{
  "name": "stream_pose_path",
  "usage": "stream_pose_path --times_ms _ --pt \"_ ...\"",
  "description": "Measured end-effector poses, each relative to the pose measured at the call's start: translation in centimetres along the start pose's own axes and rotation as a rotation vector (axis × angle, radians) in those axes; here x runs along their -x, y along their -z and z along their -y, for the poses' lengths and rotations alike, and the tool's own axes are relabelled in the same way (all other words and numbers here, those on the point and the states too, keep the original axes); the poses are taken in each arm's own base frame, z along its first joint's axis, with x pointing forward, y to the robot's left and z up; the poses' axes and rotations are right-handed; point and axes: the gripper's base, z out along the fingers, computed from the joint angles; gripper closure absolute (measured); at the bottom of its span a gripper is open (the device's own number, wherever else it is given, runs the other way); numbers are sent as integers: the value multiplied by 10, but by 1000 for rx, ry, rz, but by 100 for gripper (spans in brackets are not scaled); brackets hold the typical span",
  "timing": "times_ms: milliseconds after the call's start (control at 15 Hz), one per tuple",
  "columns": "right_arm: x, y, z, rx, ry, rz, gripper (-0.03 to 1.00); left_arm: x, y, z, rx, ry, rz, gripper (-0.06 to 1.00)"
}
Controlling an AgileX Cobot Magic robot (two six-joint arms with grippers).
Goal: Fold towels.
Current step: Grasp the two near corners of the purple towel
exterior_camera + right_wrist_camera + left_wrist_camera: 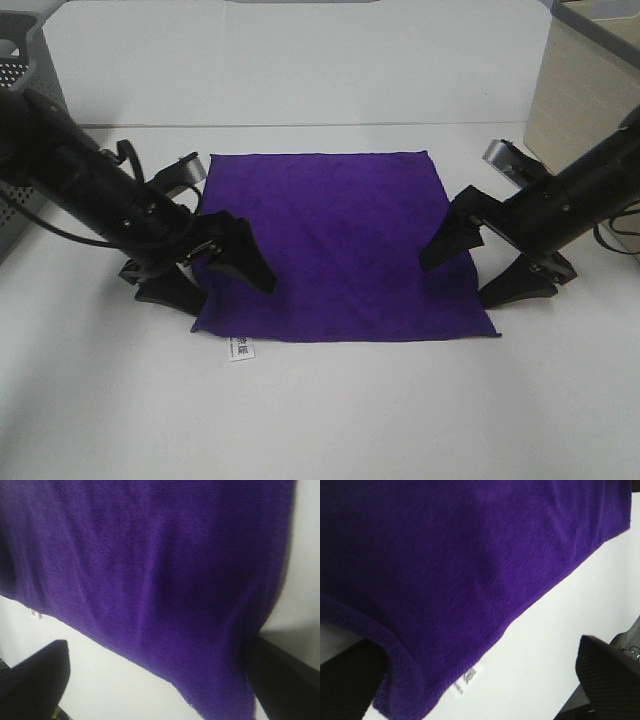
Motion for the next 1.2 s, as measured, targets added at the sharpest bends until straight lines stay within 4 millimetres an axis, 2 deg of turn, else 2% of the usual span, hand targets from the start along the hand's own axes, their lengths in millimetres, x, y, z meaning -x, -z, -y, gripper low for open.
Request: stream_pose_path --times_ms 133,267,800,867,933,1000,1133,1200 --pt "7 -6 -13 -38 23 -24 3 12 -10 13 17 16 13 -4" --pt "8 -8 -16 -45 29 -29 3 14 -13 18 26 25 18 -4" --pt "9 -9 -17 -52 2 -23 6 14 -14 18 29 35 18 -3" --pt "9 -9 -17 -59 8 -22 10 14 -14 17 38 49 23 1" --pt "9 -10 -15 -67 12 -21 19 15 -14 16 54 74 31 11" --pt "10 -13 -13 -75 9 -21 31 15 -14 13 83 94 37 25" --pt "9 -18 -8 -85 3 -26 64 15 -15 7 127 84 35 53" --pt "8 -20 -7 -86 -1 -32 75 15 -17 6 128 90 32 60"
